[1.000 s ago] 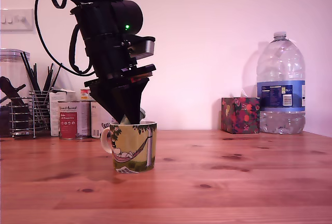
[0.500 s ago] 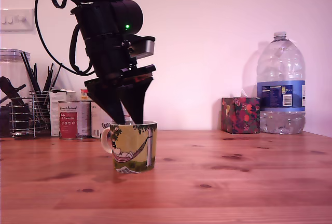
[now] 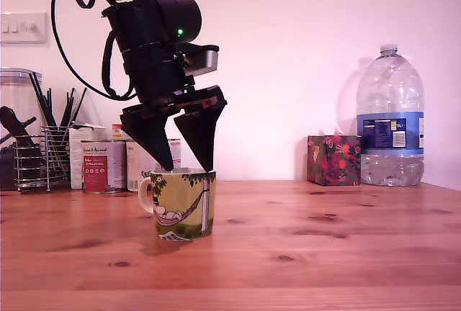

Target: Pick up the coffee capsules from the table one by one and drop them inside the nearest coffee cup

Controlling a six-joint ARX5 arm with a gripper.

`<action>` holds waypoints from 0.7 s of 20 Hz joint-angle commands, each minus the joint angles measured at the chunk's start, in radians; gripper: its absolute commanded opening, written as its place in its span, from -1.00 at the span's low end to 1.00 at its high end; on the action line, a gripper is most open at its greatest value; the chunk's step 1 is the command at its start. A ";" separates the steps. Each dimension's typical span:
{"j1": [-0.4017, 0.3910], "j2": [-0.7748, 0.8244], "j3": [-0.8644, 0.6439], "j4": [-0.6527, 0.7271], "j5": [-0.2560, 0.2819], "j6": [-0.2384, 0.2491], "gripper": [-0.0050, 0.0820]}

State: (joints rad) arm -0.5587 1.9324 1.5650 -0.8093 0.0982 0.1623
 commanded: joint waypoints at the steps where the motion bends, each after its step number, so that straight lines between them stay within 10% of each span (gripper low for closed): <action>1: -0.005 -0.066 -0.012 0.012 -0.001 0.015 0.40; 5: -0.007 -0.135 -0.029 0.051 0.029 0.015 -0.94; 14: 0.003 -0.459 -0.401 0.417 0.051 -0.048 -0.92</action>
State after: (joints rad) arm -0.5571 1.5139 1.1793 -0.4301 0.1474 0.1268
